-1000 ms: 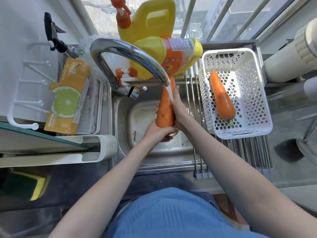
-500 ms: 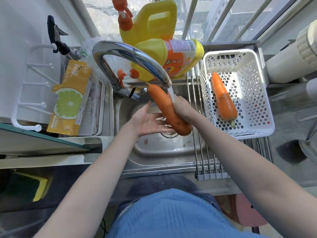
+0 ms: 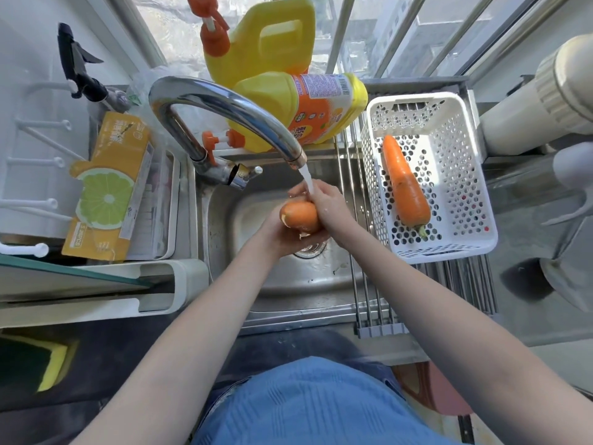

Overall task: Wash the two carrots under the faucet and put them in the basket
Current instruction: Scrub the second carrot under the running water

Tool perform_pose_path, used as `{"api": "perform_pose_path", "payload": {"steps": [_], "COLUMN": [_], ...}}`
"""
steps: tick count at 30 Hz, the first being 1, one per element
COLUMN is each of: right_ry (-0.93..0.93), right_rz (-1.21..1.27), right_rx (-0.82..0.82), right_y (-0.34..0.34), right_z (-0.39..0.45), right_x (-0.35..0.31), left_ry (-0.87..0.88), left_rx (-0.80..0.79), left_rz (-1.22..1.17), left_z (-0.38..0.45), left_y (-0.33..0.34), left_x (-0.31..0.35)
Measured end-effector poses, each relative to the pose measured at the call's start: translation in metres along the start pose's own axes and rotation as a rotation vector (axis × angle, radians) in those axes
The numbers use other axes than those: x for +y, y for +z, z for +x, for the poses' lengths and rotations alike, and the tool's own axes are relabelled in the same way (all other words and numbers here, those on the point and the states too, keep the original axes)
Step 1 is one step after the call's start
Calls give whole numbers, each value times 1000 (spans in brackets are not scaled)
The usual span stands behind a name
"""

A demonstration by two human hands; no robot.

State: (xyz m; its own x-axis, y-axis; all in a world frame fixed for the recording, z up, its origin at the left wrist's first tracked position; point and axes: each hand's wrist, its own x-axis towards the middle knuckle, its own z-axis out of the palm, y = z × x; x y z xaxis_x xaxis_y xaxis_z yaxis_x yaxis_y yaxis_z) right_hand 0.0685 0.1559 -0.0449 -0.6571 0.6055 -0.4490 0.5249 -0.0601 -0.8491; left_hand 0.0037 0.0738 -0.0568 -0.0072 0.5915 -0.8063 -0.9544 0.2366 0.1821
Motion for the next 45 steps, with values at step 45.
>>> {"api": "perform_pose_path", "payload": {"steps": [45], "right_ry": [296], "right_rz": [108], "right_rx": [-99], "right_y": [5], "right_z": [32], "right_x": [-36], "left_ry": [245], "left_rx": [58], "left_rz": [381], "left_z": [-12], "left_y": [-8], "left_x": [10]}}
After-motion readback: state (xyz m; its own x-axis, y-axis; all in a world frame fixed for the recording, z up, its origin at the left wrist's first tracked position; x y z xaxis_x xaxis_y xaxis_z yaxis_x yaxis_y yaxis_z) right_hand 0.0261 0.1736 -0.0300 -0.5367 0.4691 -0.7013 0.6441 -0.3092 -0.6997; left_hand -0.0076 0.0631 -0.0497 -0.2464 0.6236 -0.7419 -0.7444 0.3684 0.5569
